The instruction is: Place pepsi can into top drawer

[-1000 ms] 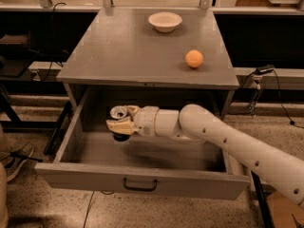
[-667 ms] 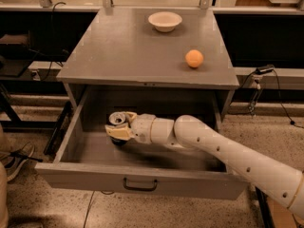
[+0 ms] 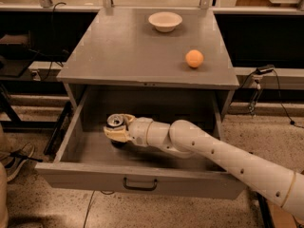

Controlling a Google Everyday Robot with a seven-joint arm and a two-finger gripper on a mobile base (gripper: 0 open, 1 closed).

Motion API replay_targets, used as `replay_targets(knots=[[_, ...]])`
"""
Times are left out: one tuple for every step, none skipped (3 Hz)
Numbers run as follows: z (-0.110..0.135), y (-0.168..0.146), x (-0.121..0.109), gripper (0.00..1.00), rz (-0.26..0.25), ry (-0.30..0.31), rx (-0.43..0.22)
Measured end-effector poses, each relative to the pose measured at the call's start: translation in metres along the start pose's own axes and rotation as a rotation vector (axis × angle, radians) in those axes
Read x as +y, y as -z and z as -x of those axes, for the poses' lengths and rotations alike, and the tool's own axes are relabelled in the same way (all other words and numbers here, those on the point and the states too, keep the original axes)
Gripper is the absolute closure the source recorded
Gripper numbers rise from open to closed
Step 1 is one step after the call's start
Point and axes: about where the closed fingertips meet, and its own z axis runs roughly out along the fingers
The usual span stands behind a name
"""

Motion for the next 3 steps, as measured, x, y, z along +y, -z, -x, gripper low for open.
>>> replay_targets(knots=[[0.0013,0.0002,0.0001,0.31,0.0,0.0,0.0],[0.0014,0.0003,0.0001,0.08,0.0,0.0,0.0],[0.0062,0.0046,-0.0062,0.0,-0.005,0.029,0.022]])
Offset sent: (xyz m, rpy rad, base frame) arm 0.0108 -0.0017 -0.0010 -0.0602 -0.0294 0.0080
